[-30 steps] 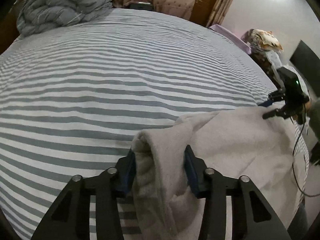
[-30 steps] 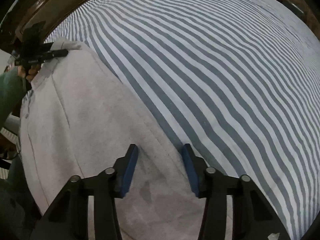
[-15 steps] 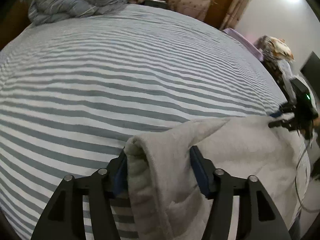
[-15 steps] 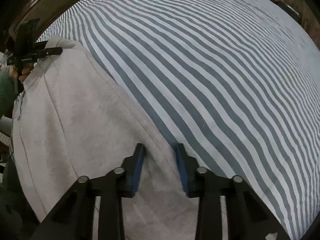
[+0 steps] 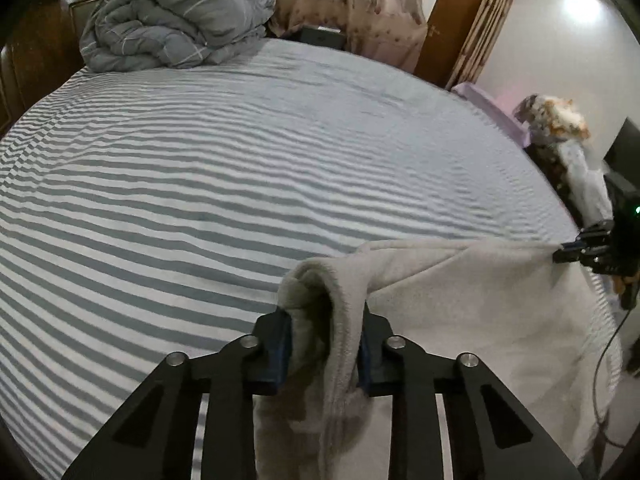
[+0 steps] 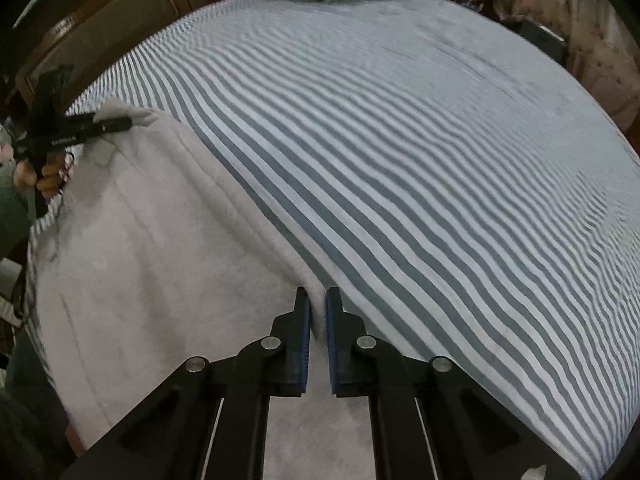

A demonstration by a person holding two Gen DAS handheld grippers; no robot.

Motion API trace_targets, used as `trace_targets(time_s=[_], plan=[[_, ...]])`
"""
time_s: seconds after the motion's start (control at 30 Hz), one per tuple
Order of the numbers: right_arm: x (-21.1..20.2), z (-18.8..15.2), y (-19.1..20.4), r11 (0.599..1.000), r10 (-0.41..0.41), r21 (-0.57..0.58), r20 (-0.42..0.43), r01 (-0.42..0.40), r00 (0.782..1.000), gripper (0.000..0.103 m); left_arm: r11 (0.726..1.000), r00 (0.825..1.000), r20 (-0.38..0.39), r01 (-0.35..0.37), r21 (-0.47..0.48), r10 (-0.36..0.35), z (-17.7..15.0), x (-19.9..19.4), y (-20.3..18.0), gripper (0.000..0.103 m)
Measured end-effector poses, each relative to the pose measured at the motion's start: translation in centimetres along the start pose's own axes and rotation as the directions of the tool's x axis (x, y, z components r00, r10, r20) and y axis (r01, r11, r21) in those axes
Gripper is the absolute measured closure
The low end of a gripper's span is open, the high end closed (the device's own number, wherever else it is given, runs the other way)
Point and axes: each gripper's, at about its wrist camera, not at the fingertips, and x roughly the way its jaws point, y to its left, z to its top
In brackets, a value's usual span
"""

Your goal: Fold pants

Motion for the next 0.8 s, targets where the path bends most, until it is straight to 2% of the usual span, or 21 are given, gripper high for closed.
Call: trace_targets(time_s=[0.17,0.33,0.4,0.5,0.63,0.8], plan=[[-4.9,-1.9,2.1,1.000,0.010,0.017,0.042,-0.010,0.999,0.097,0.999,0.998,0.043,0.053,0.008,-0.053,-0.7,-4.3,-0.9,0.082],[-9.7,-6.1,5.5,0.999,0.014,0.033,0.092,-0.017,0.996,0.097,0.994,0.991,0.083,0.105,0.041,-0.108,-2.5,-9.5,-2.5,0.083],[-10.9,-8.0,7.3,0.998,0.043,0.046,0.112,-0.048,0.993,0.097,0.992,0.990,0.084,0.107,0.062,-0.112,-3.6,-11.2,-2.9,0.083],[-11.5,-10.6,9.1,0.995,0.074,0.062,0.109,-0.081,0.991,0.097,0.987,0.989,0.066,0.123,0.099,-0.130,-6.0,-13.7,-3.5,0.083],[-10.5,-15.9,11.9,0.987,0.121,0.101,0.070,-0.128,0.990,0.097,0.985,0.992,0.022,0.122,0.120,-0.125,-10.4,-16.4,-3.7,0.084],[-6.2,-20.9,14.2,0.975,0.172,0.153,-0.034,-0.164,0.985,0.097,0.993,0.991,-0.092,0.099,0.061,-0.093,-16.2,-16.8,-3.0,0.085]])
